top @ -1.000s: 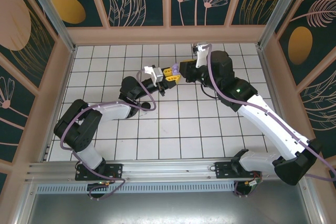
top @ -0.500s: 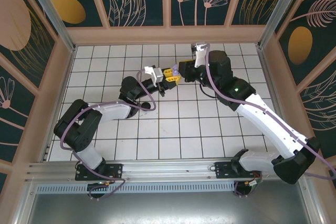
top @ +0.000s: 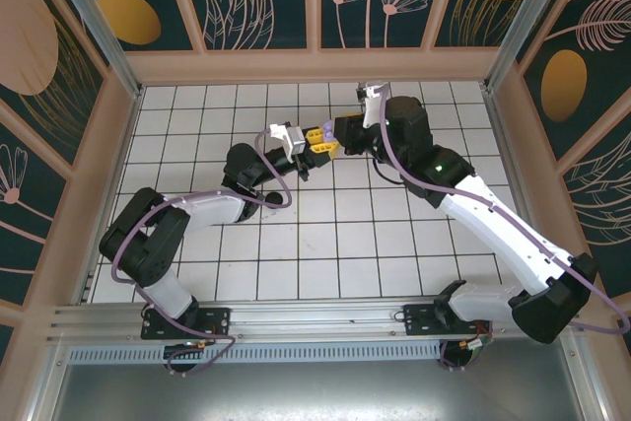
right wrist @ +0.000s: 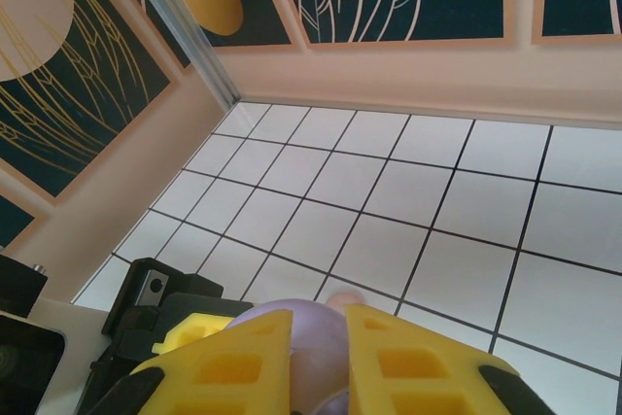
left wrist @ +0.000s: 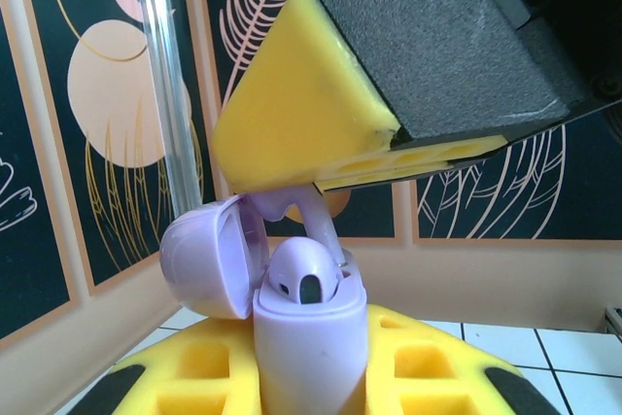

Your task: Insert wireless bluetooth earbuds into charging case

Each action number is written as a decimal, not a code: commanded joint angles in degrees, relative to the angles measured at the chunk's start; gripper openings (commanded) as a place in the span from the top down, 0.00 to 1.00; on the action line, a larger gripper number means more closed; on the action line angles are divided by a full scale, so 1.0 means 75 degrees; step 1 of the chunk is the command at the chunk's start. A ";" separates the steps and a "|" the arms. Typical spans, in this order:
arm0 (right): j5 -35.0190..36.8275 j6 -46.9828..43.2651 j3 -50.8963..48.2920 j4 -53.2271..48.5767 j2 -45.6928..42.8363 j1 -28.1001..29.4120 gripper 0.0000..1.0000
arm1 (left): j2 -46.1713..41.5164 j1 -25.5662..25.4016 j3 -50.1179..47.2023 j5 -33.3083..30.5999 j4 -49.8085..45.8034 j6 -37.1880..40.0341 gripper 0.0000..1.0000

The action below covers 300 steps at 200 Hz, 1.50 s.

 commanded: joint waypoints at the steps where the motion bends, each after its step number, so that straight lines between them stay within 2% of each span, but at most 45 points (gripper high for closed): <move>1: 0.0173 -0.0186 -0.0172 0.0014 0.0069 -0.0013 0.82 | -0.0306 0.0007 0.0047 0.0139 0.0335 -0.0027 1.00; 53: -0.0080 -0.0502 -0.0212 -0.0084 0.0140 0.0070 0.83 | -0.0344 0.0013 0.0056 0.0139 0.0300 -0.0036 1.00; 112: -0.0189 -0.1057 -0.0305 -0.0182 0.0265 0.0608 0.84 | -0.0324 0.0006 0.0113 0.0104 0.0277 -0.0058 1.00; 180: -0.0134 -0.0916 -0.0369 -0.0308 0.0397 0.0683 0.84 | -0.0332 0.0000 0.0111 0.0069 0.0242 -0.0048 1.00; 222: -0.0146 -0.0729 -0.0283 -0.0218 0.0371 0.0683 0.80 | -0.0332 -0.0004 0.0070 0.0046 0.0250 -0.0053 1.00; 276: -0.0295 -0.0664 -0.0208 -0.0175 0.0554 0.0713 0.80 | -0.0344 -0.0015 0.0052 0.0022 0.0253 -0.0059 1.00; 300: -0.0166 -0.0601 -0.0126 -0.0141 0.0561 0.0704 0.73 | -0.0344 -0.0014 0.0040 0.0010 0.0253 -0.0048 1.00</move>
